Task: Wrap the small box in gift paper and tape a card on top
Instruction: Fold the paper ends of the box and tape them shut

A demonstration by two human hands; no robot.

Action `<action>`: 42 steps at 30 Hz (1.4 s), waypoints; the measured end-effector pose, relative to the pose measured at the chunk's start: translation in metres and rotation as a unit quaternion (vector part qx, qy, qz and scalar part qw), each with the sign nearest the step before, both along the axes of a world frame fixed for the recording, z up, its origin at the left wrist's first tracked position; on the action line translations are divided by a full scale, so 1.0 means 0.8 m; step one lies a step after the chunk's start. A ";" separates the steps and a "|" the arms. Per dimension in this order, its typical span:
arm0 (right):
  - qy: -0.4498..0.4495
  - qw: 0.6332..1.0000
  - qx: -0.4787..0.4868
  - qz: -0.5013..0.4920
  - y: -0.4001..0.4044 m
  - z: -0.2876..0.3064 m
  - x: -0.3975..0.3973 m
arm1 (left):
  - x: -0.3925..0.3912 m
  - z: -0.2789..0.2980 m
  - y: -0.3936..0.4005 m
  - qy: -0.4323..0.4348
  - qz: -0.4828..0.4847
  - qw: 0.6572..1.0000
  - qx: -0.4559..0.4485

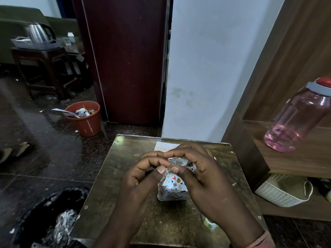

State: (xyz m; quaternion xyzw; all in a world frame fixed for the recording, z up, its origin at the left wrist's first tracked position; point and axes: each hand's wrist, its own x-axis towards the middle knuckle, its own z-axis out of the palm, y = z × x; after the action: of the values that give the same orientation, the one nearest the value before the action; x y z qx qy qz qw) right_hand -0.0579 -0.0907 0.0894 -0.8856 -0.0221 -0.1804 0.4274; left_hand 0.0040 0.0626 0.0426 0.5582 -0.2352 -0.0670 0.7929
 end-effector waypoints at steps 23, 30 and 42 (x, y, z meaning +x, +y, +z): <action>-0.060 0.996 -0.062 -0.035 0.010 -0.009 0.007 | 0.006 0.001 0.003 0.123 -0.087 0.985 -0.088; -0.043 0.999 -0.026 -0.005 0.008 -0.005 0.004 | 0.005 0.005 0.004 0.122 -0.088 0.986 -0.074; -0.038 0.999 -0.033 0.008 0.002 -0.002 0.004 | 0.008 0.000 0.005 0.097 -0.067 0.993 -0.020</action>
State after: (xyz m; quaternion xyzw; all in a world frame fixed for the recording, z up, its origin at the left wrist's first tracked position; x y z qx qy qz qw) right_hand -0.0549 -0.0895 0.0879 -0.8917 -0.0508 -0.2095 0.3980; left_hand 0.0107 0.0669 0.0429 0.5163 -0.1953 -0.1695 0.8164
